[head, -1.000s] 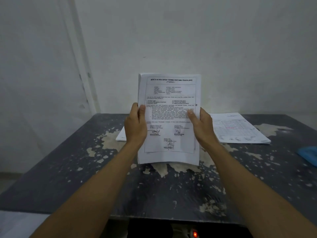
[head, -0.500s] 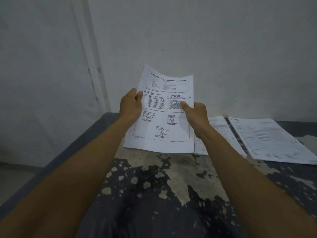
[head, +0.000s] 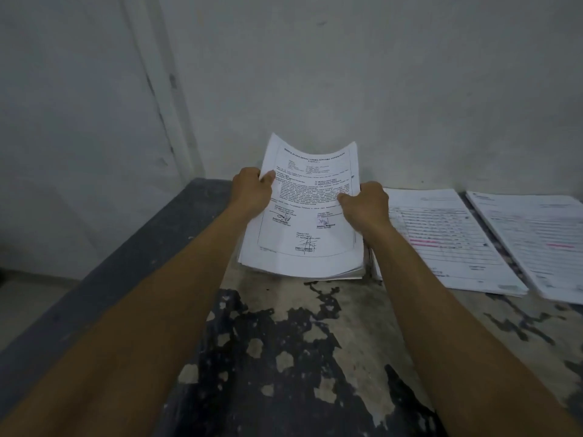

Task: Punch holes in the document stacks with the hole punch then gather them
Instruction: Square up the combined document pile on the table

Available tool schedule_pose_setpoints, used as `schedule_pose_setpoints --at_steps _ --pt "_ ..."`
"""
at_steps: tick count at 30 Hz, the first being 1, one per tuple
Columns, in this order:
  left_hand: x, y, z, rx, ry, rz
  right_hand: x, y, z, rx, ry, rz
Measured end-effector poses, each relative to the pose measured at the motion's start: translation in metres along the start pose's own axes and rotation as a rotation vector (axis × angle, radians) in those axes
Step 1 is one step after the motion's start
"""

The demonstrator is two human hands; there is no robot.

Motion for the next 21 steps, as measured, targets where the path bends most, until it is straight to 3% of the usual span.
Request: schedule_pose_setpoints --at_steps 7,12,21 --pt "-0.004 0.031 -0.025 0.167 -0.04 0.015 0.005 -0.009 -0.02 -0.305 0.031 -0.022" --pt "-0.008 0.043 -0.038 0.525 -0.086 0.092 0.009 -0.012 -0.027 -0.626 0.065 -0.068" --pt "-0.006 0.043 -0.034 0.326 -0.012 0.125 0.017 -0.01 -0.028 -0.618 0.132 -0.09"
Point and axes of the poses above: each hand's wrist, its own x-axis towards the middle knuckle, its own z-axis out of the back of the hand, y = z × x, the point moved 4 cm from there along x, towards the middle knuckle, and after that the axes turned 13 degrees about y, right-handed, at the moved point
